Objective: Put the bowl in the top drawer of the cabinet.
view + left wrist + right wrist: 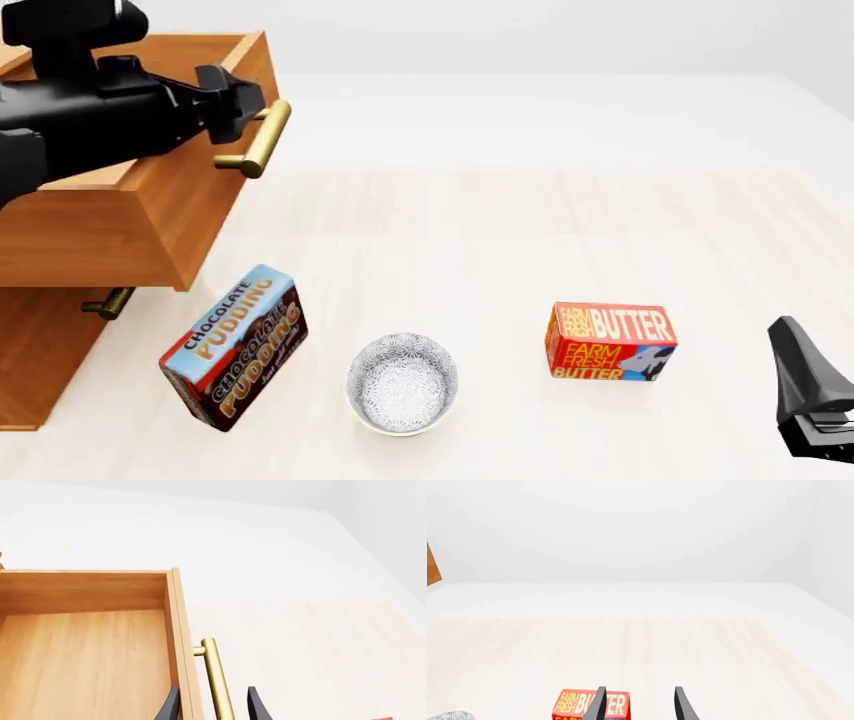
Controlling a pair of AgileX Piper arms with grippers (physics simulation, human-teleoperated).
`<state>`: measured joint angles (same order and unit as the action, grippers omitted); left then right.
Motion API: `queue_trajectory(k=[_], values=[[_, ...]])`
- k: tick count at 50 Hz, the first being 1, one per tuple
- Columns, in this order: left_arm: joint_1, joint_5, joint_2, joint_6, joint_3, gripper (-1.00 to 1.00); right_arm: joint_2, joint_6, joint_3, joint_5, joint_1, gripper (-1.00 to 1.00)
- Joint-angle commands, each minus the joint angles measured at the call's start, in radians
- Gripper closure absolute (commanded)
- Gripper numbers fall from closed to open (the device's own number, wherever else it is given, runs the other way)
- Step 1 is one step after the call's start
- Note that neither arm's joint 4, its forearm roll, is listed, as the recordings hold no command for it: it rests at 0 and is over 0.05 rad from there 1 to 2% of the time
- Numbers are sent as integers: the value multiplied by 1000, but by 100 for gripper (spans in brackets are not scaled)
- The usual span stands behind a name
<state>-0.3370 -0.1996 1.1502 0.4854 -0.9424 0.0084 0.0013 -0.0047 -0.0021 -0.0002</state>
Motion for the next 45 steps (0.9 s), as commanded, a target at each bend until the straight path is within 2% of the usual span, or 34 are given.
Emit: queue_trajectory(k=[1, 32, 45], values=[[-60, -21, -45, -100, 86, -100, -1, 0, 0, 0, 0, -100], [-49, -187, -239, -190, -39, -100, -1, 0, 0, 0, 0, -100], [-52, -234, -298, -225, -64, -100, -1, 0, 0, 0, 0, -100]])
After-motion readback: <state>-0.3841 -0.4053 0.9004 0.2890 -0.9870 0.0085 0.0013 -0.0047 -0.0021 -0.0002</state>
